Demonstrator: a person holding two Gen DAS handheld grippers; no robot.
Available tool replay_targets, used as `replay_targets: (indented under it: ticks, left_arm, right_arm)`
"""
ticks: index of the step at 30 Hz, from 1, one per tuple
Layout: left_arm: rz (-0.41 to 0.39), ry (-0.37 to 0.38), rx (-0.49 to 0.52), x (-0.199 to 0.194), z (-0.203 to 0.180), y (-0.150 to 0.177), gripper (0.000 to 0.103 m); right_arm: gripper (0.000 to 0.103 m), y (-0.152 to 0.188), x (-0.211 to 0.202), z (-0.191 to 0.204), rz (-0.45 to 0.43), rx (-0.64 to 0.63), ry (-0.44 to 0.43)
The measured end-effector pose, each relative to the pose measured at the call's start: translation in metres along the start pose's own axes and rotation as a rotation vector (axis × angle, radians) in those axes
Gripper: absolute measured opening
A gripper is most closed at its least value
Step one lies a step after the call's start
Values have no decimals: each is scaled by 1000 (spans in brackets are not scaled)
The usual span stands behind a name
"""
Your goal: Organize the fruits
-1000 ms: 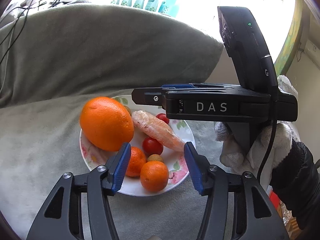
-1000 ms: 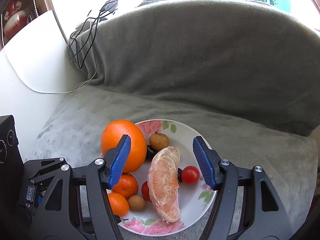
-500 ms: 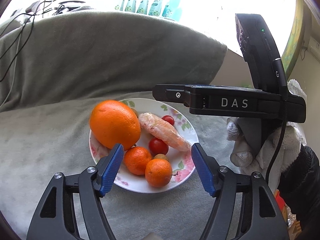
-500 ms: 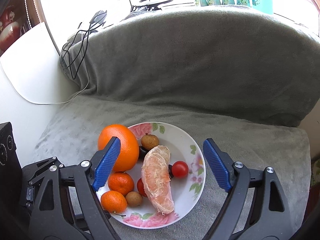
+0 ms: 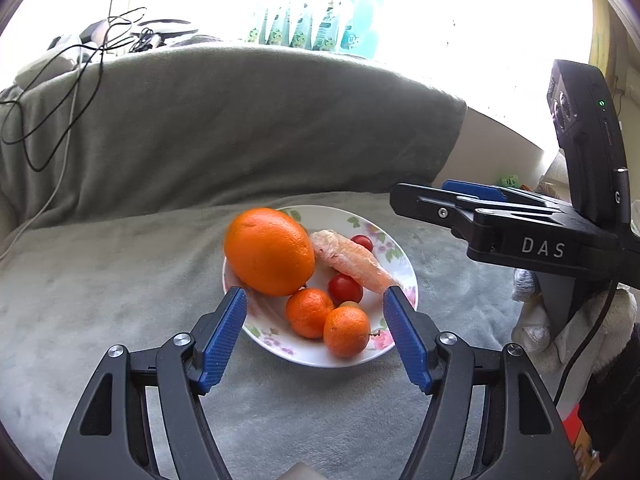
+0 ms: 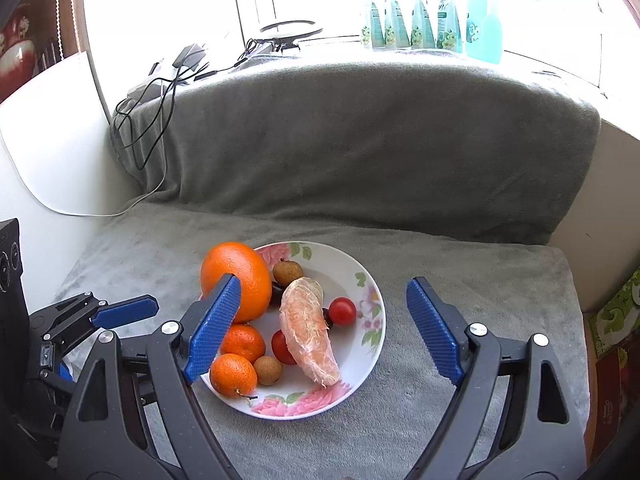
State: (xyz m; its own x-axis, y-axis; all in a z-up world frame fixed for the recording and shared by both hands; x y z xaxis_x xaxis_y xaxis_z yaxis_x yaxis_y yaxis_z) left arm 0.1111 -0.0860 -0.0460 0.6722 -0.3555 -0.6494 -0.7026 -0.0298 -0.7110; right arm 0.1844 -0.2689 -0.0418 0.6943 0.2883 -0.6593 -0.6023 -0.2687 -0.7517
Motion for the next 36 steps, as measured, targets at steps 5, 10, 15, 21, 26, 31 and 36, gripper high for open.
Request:
replay_targets:
  ticks: [5, 10, 15, 21, 26, 31, 36]
  left_arm:
    - [-20, -34, -2, -17, 12, 4, 70]
    - [-49, -66, -29, -24, 24, 9, 71]
    - [-66, -116, -23, -38, 28, 13, 71]
    - [-83, -143, -30, -49, 28, 19, 79]
    - [-90, -165, -34, -52, 28, 20, 81]
    - [-100, -189, -38, -56, 29, 21, 81]
    - [-106, -192, -40, -58, 29, 21, 81]
  right_arm:
    - [88, 7, -29, 6, -37, 12, 92]
    - [100, 21, -53, 15, -67, 37, 159]
    - [100, 36, -70, 20, -69, 73, 202]
    - [100, 46, -82, 22, -67, 81, 248]
    - [100, 47, -86, 27, -75, 76, 256]
    - [100, 47, -87, 29, -76, 64, 270]
    - [100, 48, -87, 28, -79, 67, 263]
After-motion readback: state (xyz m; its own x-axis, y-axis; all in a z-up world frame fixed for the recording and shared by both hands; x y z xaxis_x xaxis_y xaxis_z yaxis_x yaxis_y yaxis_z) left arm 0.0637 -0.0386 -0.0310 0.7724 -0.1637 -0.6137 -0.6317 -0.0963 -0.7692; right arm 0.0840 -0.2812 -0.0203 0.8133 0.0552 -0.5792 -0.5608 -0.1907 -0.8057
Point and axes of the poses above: each gripper's, at about its wrist camera, not at the fingertips, and x roughly the way its jaws point, z to its left, y to its underside, the point moved 1 cm from there along x, roughly the way its jaws point, and after that the axes turned 8 degrees about -x, right-handed, at the moved point
